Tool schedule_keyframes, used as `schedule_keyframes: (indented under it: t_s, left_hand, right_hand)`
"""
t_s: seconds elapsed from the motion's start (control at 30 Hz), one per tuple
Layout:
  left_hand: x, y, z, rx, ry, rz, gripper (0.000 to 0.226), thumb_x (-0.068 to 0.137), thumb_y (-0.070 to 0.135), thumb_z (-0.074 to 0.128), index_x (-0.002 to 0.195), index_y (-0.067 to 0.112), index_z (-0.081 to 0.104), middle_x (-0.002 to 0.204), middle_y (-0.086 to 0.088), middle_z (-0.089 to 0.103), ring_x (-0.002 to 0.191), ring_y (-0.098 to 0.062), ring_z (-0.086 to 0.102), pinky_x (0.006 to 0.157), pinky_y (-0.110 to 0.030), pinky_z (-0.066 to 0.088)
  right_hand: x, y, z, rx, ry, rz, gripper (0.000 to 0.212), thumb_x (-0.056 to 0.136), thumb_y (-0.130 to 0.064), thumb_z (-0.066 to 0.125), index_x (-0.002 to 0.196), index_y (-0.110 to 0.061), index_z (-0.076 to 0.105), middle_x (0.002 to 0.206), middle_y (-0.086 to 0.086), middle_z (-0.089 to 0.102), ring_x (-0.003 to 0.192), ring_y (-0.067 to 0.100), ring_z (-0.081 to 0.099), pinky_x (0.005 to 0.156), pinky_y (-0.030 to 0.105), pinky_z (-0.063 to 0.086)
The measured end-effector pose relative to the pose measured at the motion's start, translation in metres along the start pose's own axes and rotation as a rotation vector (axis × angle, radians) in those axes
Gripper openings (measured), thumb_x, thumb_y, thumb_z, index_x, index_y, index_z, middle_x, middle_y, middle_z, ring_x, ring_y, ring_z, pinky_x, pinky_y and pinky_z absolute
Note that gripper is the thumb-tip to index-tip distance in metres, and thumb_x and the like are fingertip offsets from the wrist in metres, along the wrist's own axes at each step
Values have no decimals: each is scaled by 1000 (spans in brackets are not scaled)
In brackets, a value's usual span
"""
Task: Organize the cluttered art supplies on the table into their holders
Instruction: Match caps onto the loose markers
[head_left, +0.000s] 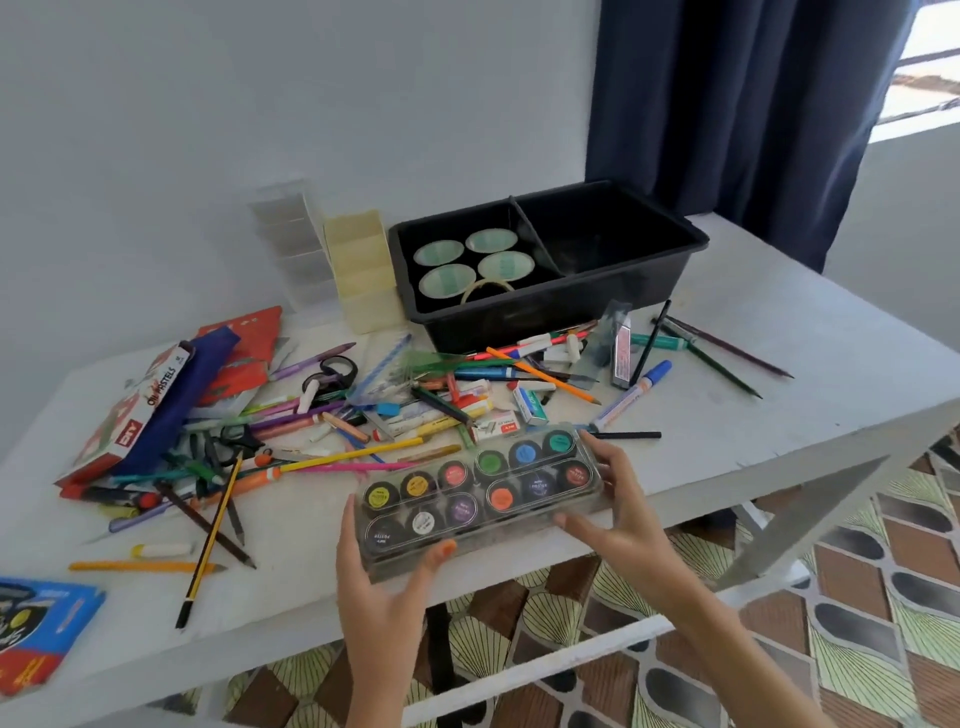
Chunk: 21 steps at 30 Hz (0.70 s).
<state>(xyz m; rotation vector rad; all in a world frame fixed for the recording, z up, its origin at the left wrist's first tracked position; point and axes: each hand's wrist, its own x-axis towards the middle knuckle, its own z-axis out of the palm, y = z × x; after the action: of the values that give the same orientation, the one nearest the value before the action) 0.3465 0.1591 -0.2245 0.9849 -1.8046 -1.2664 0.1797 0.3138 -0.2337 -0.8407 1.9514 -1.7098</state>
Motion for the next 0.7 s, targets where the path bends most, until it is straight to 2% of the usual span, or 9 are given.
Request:
schedule_keyframes:
  t_s: [0.13, 0.27, 0.37, 0.43, 0.5, 0.57, 0.63, 0.7]
  left_hand:
    - [0, 29, 20, -56, 5, 105, 105, 53, 32, 81, 145, 27, 30, 141, 9, 45, 131, -7, 40, 111, -38, 33]
    - [11, 61, 60, -114, -55, 203, 99, 56, 35, 81, 143, 30, 34, 142, 15, 43, 133, -4, 37, 111, -41, 33]
    - [18, 76, 99, -120, -126, 227, 94, 59, 34, 80, 141, 34, 35, 142, 23, 39, 133, 5, 31, 112, -32, 29]
    - [18, 86, 131, -160, -166, 194, 97, 59, 34, 81, 142, 35, 30, 143, 22, 36, 133, 6, 30, 111, -27, 28]
    - [17, 95, 164, -198, -218, 156, 96, 59, 34, 82, 140, 35, 30, 138, 20, 39, 128, 5, 36, 107, -20, 33]
    - [19, 100, 197, -218, -286, 153, 88, 58, 32, 83, 133, 34, 36, 130, 18, 48, 121, 4, 46, 101, -18, 40]
    - [23, 105, 227, -199, -368, 174, 87, 59, 33, 85, 133, 30, 40, 128, 13, 53, 121, -3, 48, 102, -24, 43]
    - [28, 109, 255, -154, -452, 217, 85, 60, 37, 84, 134, 34, 41, 133, 12, 46, 126, -5, 42, 100, -21, 43]
  right_hand:
    - [-1, -16, -16, 232, 65, -28, 83, 68, -23, 76, 136, -24, 29, 124, 0, 57, 115, 17, 56, 103, 37, 42]
    - [8, -18, -50, 142, 147, -64, 93, 72, -22, 78, 143, -30, 19, 130, -8, 52, 121, 16, 52, 107, 41, 38]
    - [16, -19, -87, 82, 227, -71, 98, 68, -36, 81, 143, -37, 18, 132, -6, 51, 121, 16, 52, 106, 45, 39]
    - [20, -20, -116, 45, 286, -69, 98, 64, -39, 82, 141, -35, 22, 128, -8, 54, 117, 15, 55, 103, 46, 42]
    - [23, -18, -147, 8, 341, -57, 94, 63, -37, 84, 138, -31, 27, 123, -14, 55, 111, 12, 58, 99, 42, 46]
    - [23, -14, -180, 2, 399, -42, 93, 58, -31, 85, 133, -30, 30, 116, -25, 51, 106, 2, 58, 96, 31, 48]
    - [22, -10, -212, 32, 450, -6, 106, 46, -32, 91, 132, -29, 30, 116, -22, 47, 102, -4, 57, 89, 21, 51]
    - [18, -1, -241, 55, 485, 21, 120, 34, -43, 93, 136, -31, 29, 121, -17, 45, 105, 3, 59, 89, 22, 52]
